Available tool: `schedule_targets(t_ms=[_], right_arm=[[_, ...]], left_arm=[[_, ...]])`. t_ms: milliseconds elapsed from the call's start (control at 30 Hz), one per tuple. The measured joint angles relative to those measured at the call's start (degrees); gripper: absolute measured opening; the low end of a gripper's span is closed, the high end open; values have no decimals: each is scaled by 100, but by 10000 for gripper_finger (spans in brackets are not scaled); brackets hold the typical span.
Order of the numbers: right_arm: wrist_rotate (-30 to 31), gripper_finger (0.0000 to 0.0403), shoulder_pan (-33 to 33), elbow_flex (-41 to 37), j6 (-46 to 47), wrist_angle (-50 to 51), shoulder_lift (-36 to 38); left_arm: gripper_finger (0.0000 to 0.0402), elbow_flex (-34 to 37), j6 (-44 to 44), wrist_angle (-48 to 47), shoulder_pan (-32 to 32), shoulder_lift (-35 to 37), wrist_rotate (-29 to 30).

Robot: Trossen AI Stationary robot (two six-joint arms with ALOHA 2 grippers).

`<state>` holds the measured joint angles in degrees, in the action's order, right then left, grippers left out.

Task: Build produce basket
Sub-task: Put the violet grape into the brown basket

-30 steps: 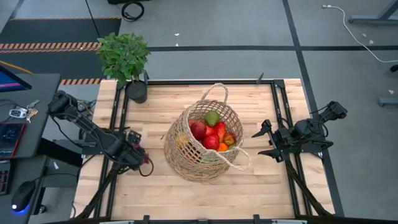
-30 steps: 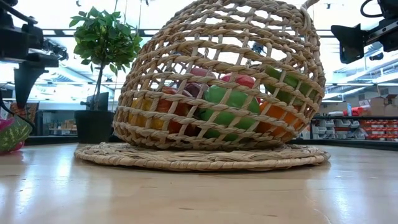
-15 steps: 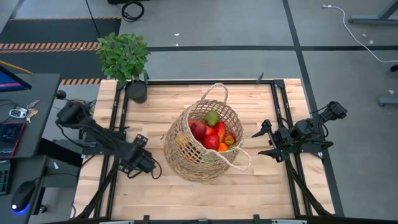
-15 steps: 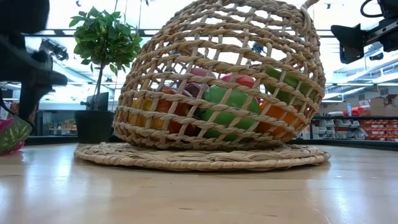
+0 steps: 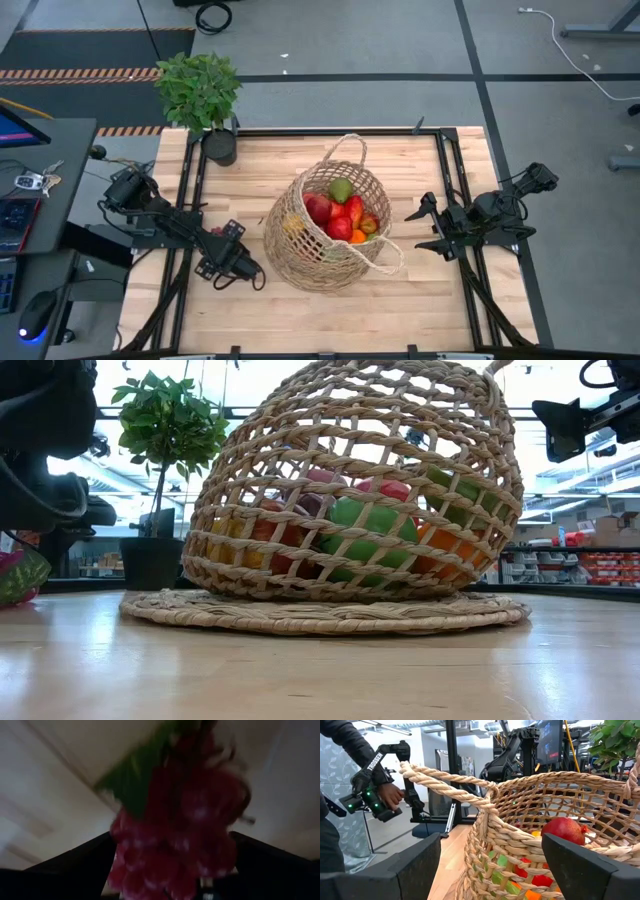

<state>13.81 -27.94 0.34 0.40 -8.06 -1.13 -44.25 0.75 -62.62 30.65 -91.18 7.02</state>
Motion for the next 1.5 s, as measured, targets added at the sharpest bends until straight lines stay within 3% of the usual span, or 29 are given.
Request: schedule_targets(t_ms=[233, 800, 1233, 1500], right_arm=[[0, 350, 0, 0, 0, -2, 0], [1, 350, -1, 0, 0, -2, 1], [2, 350, 0, 0, 0, -2, 1], [0, 350, 0, 0, 0, -2, 0]], left_arm=[[352, 0, 259, 424, 0, 0, 74], [166, -382, 102, 95, -29, 0, 90], [129, -861, -1988, 447, -323, 4, 189], [128, -1404, -2580, 406, -339, 598, 1128]])
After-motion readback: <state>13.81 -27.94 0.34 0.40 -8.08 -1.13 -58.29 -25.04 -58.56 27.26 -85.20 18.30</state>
